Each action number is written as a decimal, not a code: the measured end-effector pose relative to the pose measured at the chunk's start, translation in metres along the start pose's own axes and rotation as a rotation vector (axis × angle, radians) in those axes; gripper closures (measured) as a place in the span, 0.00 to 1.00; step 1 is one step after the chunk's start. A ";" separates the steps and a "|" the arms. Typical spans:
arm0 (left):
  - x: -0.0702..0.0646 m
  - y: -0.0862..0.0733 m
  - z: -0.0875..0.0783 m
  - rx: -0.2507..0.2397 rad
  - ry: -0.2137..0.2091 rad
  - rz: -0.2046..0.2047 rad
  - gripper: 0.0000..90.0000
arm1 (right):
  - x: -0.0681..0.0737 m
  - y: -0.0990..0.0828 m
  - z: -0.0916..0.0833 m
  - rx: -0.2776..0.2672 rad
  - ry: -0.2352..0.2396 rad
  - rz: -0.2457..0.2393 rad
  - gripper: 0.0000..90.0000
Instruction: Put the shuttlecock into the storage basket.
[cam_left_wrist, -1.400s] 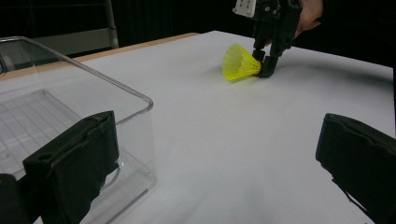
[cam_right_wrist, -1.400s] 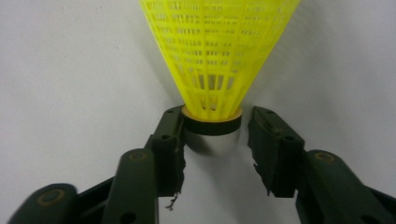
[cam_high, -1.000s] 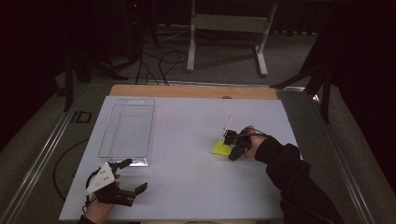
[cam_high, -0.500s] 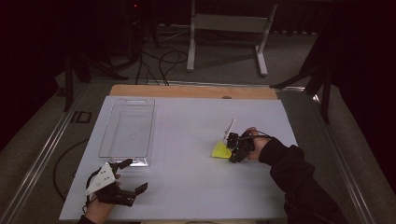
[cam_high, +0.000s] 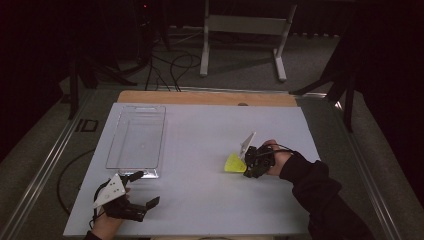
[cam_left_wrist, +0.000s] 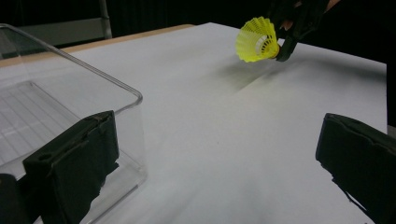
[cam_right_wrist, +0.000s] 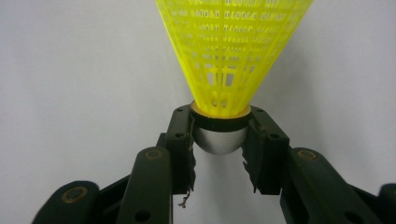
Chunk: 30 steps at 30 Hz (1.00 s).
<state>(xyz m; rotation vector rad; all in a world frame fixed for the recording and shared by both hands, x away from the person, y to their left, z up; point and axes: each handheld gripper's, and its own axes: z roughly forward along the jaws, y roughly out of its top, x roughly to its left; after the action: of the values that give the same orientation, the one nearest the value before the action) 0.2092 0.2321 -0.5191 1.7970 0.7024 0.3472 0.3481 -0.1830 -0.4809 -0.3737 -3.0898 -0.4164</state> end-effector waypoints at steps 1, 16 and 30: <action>-0.001 0.001 0.001 0.008 -0.006 -0.002 0.00 | 0.002 -0.001 -0.001 -0.025 0.008 -0.011 0.73; -0.005 0.021 0.008 0.117 -0.021 -0.033 0.00 | 0.016 -0.009 -0.014 -0.110 0.001 -0.086 0.73; -0.005 0.059 0.007 0.158 -0.049 -0.063 0.00 | 0.025 -0.008 -0.028 -0.160 0.010 -0.113 0.73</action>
<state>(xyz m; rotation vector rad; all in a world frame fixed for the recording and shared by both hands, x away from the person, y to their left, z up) 0.2264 0.2121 -0.4652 1.9213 0.7677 0.2101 0.3206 -0.1918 -0.4547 -0.1966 -3.0864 -0.6686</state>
